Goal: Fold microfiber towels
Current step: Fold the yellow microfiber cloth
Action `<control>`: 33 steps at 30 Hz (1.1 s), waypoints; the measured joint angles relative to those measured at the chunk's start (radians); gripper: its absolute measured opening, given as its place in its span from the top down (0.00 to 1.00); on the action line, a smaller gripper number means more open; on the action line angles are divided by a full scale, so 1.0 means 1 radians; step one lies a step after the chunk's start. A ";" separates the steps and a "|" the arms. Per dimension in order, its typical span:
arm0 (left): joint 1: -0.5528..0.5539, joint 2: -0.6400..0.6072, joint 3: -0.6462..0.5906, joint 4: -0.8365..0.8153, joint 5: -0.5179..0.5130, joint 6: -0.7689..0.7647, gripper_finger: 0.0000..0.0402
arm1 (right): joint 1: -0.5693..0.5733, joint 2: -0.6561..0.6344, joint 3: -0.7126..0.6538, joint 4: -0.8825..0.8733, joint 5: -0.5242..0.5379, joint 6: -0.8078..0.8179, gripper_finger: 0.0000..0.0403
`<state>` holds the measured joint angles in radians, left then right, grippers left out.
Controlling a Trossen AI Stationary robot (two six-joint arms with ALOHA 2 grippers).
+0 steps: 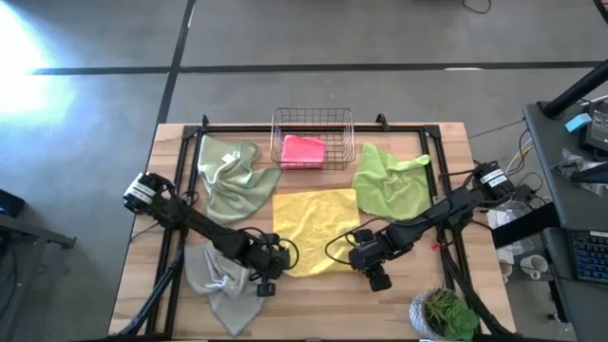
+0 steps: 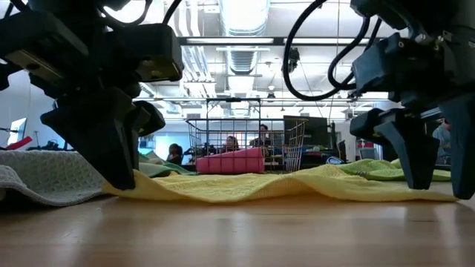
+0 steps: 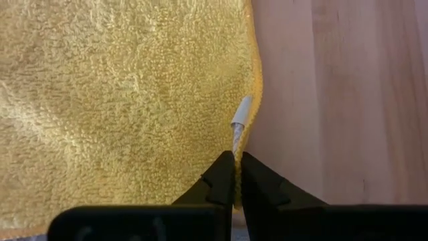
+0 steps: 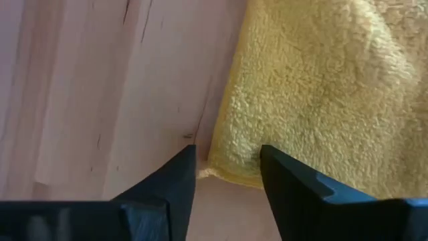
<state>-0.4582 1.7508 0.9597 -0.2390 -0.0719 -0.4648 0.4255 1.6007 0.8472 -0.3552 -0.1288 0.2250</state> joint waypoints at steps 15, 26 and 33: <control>0.005 -0.006 -0.001 -0.025 -0.001 0.010 0.99 | 0.002 0.072 -0.001 0.000 0.128 0.106 0.89; 0.028 -0.086 0.006 -0.095 -0.006 0.008 0.99 | 0.002 -0.067 0.027 -0.038 0.123 0.157 0.98; 0.040 -0.186 0.008 -0.135 0.013 -0.001 0.99 | 0.006 -0.156 0.105 -0.157 0.113 0.254 0.98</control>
<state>-0.4185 1.5646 0.9677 -0.3741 -0.0589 -0.4658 0.4318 1.4452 0.9523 -0.5121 -0.0154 0.4787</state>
